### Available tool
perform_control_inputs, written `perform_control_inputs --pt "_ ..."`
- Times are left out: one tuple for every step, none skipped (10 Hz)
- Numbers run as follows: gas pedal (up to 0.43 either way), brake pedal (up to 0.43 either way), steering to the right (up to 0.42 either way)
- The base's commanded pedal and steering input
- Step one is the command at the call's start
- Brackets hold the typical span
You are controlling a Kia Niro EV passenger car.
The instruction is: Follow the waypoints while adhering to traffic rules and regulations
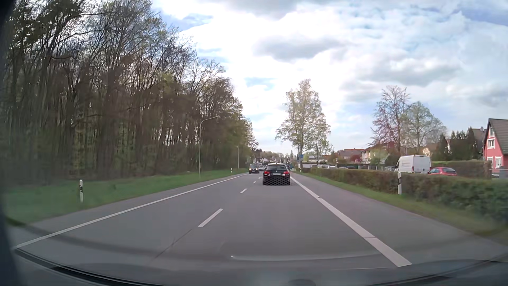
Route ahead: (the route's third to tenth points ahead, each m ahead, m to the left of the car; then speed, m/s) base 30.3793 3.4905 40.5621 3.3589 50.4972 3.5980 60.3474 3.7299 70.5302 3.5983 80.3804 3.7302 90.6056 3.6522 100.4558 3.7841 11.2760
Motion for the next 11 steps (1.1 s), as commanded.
perform_control_inputs --pt "0.0 0.0 0.0" --pt "0.0 0.0 -0.001" --pt "0.0 0.0 -0.001" --pt "0.0 0.0 -0.001" --pt "0.0 0.0 -0.001" --pt "0.0 0.0 -0.001" --pt "0.0 0.0 -0.001" --pt "0.0 0.0 -0.001" --pt "0.0 0.0 -0.001" --pt "0.0 0.0 -0.001" --pt "0.0 0.0 -0.001"
